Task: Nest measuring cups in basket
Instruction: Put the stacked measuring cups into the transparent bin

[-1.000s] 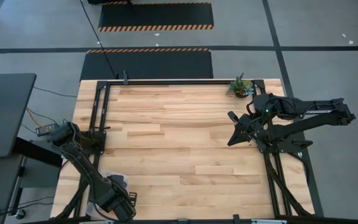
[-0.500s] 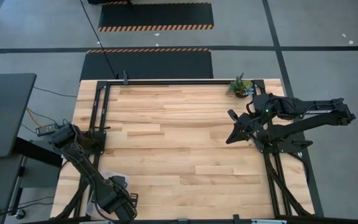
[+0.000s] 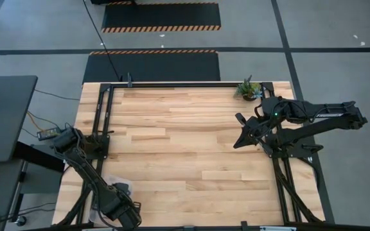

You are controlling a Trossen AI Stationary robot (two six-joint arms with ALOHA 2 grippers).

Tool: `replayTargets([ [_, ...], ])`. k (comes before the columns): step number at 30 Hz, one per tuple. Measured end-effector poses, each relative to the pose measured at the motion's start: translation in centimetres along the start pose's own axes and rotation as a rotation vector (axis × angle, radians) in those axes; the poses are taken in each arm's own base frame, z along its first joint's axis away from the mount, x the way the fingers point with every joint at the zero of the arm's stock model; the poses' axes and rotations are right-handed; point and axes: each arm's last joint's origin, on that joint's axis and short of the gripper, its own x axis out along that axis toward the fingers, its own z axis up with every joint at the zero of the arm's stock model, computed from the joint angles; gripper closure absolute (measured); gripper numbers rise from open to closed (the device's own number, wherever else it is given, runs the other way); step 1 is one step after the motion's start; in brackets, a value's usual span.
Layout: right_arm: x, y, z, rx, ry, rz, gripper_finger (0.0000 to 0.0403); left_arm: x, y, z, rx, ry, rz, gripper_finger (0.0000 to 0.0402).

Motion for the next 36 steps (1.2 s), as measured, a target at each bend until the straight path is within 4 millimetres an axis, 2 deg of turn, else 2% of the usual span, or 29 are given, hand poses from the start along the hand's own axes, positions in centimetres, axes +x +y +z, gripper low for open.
replayTargets([
  [7, 0.0, 0.0, 0.0, -0.001, -0.002, -0.001, 0.0385, 0.0, 0.1, 0.1, 0.098, -0.013, 0.013, 0.0281],
  [14, 0.0, 0.0, 0.0, -0.001, -0.002, -0.002, 0.0385, 0.0, 0.2, 0.2, 0.096, -0.014, 0.028, 0.0233],
  [18, 0.0, 0.0, 0.0, -0.001, -0.002, -0.002, 0.0385, 0.0, 0.2, 0.0, 0.105, 0.051, 0.055, 0.0216],
  [27, 0.0, 0.0, 0.0, 0.002, -0.002, -0.001, 0.0385, -0.3, -0.3, -0.8, 0.071, 0.151, 0.020, 0.0214],
  [36, 0.0, 0.0, 0.0, 0.002, -0.002, 0.001, 0.0385, -2.7, 0.7, -0.3, 0.044, 0.081, -0.131, 0.0214],
])
